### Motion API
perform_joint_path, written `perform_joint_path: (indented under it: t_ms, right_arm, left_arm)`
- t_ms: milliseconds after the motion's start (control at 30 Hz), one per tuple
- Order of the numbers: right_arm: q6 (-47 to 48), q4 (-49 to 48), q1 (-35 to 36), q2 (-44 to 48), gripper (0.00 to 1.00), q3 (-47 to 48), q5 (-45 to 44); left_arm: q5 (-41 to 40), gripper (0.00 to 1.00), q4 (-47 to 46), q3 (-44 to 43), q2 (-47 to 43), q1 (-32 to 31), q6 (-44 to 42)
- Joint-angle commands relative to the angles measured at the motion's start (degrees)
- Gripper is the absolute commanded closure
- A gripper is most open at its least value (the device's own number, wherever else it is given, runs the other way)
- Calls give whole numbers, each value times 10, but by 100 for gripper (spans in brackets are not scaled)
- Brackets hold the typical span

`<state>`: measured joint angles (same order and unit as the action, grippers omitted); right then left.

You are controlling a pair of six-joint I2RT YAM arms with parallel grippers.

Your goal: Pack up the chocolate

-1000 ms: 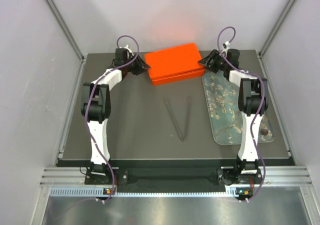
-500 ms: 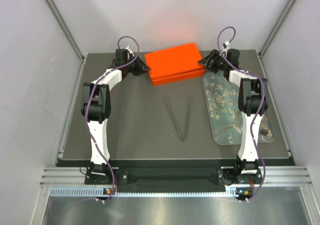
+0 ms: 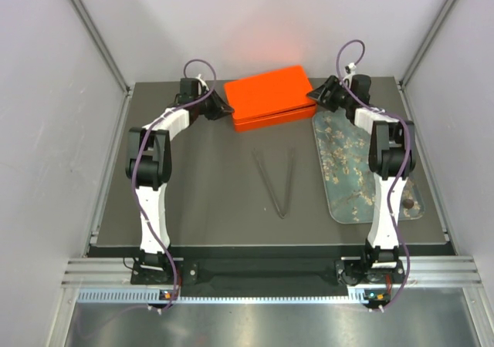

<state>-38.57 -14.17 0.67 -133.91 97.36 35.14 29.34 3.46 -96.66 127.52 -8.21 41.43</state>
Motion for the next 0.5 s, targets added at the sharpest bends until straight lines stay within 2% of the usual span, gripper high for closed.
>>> perform_joint_path:
  t_ms: [0, 300, 467]
  right_arm:
    - [0, -29, 4, 52, 37, -11, 12]
    - [2, -37, 8, 66, 42, -54, 13]
    - [1, -53, 9, 76, 52, -78, 17]
  left_arm:
    - [16, 74, -18, 10, -19, -10, 2]
    - [16, 74, -19, 35, -35, -14, 1]
    - [17, 74, -20, 45, -41, -14, 1]
